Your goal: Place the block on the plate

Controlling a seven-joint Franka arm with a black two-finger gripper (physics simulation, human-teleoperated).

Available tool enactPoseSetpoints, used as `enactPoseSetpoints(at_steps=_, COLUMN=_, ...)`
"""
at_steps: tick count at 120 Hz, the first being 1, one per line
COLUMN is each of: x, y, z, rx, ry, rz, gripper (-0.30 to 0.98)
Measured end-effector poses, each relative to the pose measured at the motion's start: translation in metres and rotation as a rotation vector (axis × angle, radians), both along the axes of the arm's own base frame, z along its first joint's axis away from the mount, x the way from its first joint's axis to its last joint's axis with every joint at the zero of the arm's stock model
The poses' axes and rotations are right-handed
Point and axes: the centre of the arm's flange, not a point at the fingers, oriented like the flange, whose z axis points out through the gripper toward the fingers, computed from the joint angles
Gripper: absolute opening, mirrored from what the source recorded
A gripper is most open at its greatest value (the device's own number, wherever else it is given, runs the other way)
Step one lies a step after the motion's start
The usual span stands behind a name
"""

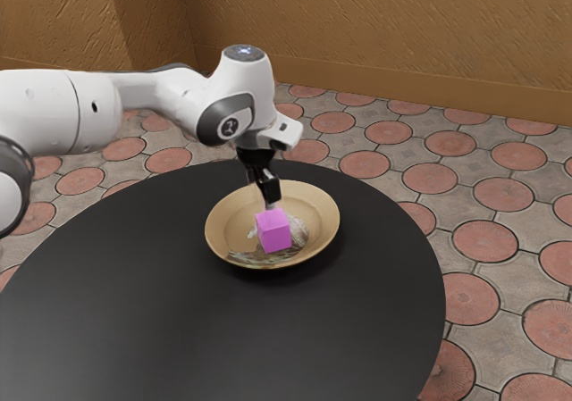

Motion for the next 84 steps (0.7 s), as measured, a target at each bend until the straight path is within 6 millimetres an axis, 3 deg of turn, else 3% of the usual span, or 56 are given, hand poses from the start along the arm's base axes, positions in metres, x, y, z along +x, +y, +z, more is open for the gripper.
enactPoseSetpoints(at_steps=32, x=-0.025, y=0.0, z=0.094, rx=-0.029, ry=-0.018, rz=0.045, gripper=0.68)
enactPoseSetpoints(at_steps=65, x=-0.07, y=0.007, z=0.233, rx=-0.049, ry=-0.072, rz=0.124, gripper=0.68)
enactPoseSetpoints(at_steps=77, x=-0.084, y=0.041, z=0.268, rx=-0.019, ry=-0.074, rz=0.231, gripper=0.68)
enactPoseSetpoints(at_steps=84, x=-0.095, y=0.066, z=0.274, rx=-0.005, ry=-0.053, rz=0.306, gripper=0.68)
